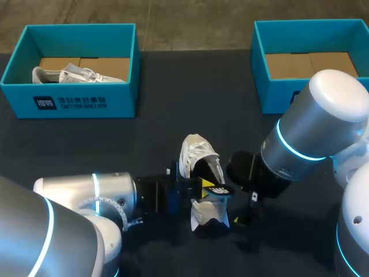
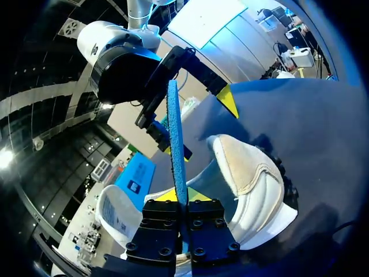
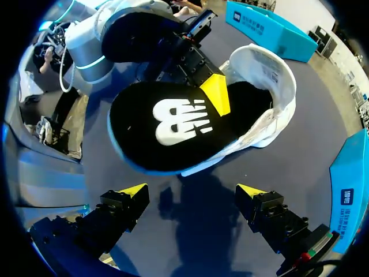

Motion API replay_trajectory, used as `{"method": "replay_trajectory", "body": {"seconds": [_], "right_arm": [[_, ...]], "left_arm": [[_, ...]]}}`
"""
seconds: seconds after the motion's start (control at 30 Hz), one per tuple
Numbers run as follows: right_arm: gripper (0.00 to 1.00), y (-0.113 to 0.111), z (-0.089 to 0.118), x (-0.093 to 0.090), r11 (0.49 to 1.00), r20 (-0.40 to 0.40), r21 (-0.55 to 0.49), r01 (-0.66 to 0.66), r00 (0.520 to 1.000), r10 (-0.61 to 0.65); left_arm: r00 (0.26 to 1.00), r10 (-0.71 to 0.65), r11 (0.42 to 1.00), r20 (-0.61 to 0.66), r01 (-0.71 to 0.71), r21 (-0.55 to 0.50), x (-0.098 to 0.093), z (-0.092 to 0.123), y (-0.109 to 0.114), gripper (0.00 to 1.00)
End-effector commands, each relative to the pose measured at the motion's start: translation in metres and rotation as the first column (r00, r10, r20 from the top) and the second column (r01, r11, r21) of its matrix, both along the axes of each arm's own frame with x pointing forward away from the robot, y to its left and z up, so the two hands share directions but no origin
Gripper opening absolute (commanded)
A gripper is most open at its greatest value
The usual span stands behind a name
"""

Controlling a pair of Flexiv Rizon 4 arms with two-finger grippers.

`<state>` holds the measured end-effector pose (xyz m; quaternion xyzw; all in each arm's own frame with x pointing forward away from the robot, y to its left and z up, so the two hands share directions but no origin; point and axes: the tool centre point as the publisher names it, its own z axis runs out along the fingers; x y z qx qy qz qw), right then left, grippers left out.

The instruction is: Take the shoe out of the shoebox, open the shoe tongue, remove and reinsert the insole, then place the shoe into the shoebox

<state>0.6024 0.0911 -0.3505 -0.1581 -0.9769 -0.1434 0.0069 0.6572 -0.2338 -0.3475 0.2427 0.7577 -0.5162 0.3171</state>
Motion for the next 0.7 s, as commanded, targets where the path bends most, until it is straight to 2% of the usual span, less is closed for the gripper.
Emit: {"method": "replay_trajectory", "body": {"seconds": [0.03, 0.13, 0.37, 0.57, 0.7], "right_arm": [[1.00, -0.001, 0.000, -0.001, 1.000, 0.000, 0.003, 0.000, 1.000, 0.000], [1.00, -0.001, 0.000, -0.001, 1.000, 0.000, 0.003, 0.000, 1.000, 0.000], [1.00, -0.001, 0.000, -0.001, 1.000, 0.000, 0.003, 0.000, 1.000, 0.000], [1.00, -0.001, 0.000, -0.001, 1.000, 0.000, 0.003, 0.000, 1.000, 0.000], [1.00, -0.001, 0.000, -0.001, 1.000, 0.000, 0.003, 0.000, 1.000, 0.000]], "left_arm": [[1.000, -0.001, 1.000, 0.000, 0.001, 0.003, -0.007, 0.005, 0.002, 0.11], [1.000, -0.003, 1.000, 0.003, 0.003, 0.000, -0.009, 0.007, 0.003, 0.09], [1.000, -0.013, 1.000, 0.012, 0.013, -0.012, -0.017, 0.015, 0.004, 0.15], [0.999, -0.026, 0.999, 0.022, 0.026, -0.022, -0.026, 0.022, 0.002, 0.16], [0.999, -0.027, 0.999, 0.026, 0.028, -0.021, -0.027, 0.025, 0.001, 0.23]]}}
